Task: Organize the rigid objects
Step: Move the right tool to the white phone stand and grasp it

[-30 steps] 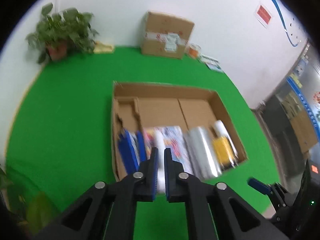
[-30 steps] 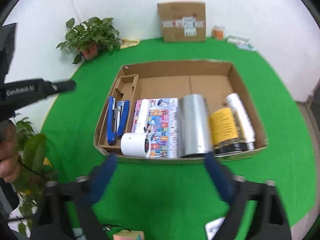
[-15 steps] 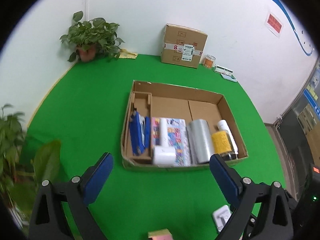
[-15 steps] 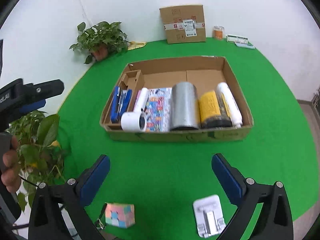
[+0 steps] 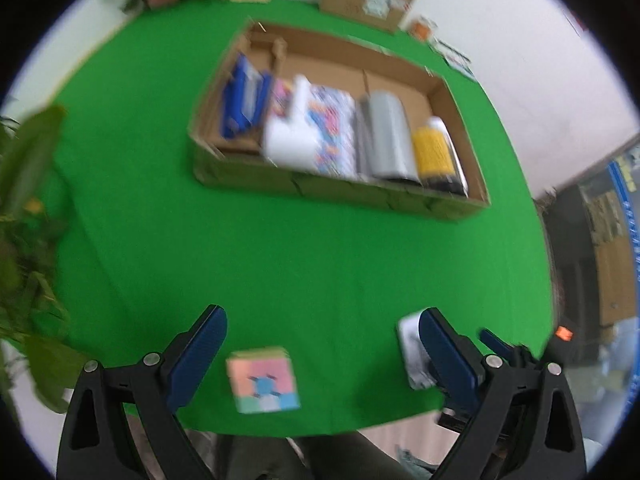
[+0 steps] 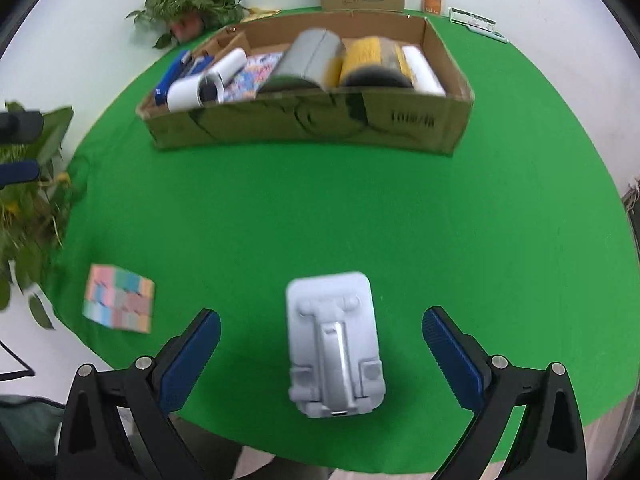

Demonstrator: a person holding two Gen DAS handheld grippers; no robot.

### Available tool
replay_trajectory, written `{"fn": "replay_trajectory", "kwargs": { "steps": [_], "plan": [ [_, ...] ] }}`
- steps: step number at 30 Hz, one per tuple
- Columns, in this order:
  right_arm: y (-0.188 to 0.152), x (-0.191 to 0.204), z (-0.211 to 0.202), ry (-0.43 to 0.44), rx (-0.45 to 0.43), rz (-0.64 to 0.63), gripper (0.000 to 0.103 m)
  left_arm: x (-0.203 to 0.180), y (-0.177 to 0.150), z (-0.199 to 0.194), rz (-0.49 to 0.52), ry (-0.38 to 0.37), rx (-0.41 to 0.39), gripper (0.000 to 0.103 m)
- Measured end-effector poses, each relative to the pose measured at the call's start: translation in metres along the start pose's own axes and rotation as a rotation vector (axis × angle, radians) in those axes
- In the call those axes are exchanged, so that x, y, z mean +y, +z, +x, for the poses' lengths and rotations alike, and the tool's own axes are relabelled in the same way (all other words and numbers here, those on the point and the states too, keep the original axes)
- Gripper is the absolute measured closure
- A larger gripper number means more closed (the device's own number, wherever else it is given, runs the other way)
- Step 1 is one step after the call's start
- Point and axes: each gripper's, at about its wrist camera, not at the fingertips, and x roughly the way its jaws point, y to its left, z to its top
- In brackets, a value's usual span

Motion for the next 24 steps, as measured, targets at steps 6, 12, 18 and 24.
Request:
{"fn": "replay_trajectory", "kwargs": {
  "steps": [6,12,18,24],
  "plan": [
    [-0.035,0.000,0.034,-0.030,0.009,-0.096,0.006,-0.027,-0.008,0.063,0.019,-0.163,0.159,0.006],
    [-0.066,0.008,0.051,-0.071,0.002,-0.101,0.025,-0.054,-0.020,0.122,0.048,-0.265,0.309,0.006],
    [-0.077,0.002,0.049,-0.096,-0.028,-0.004,0.039,-0.072,-0.029,0.163,0.119,-0.287,0.414,0.007],
    [-0.078,-0.009,0.050,-0.037,-0.016,0.141,0.040,-0.079,-0.033,0.183,0.114,-0.340,0.504,0.008]
  ]
}}
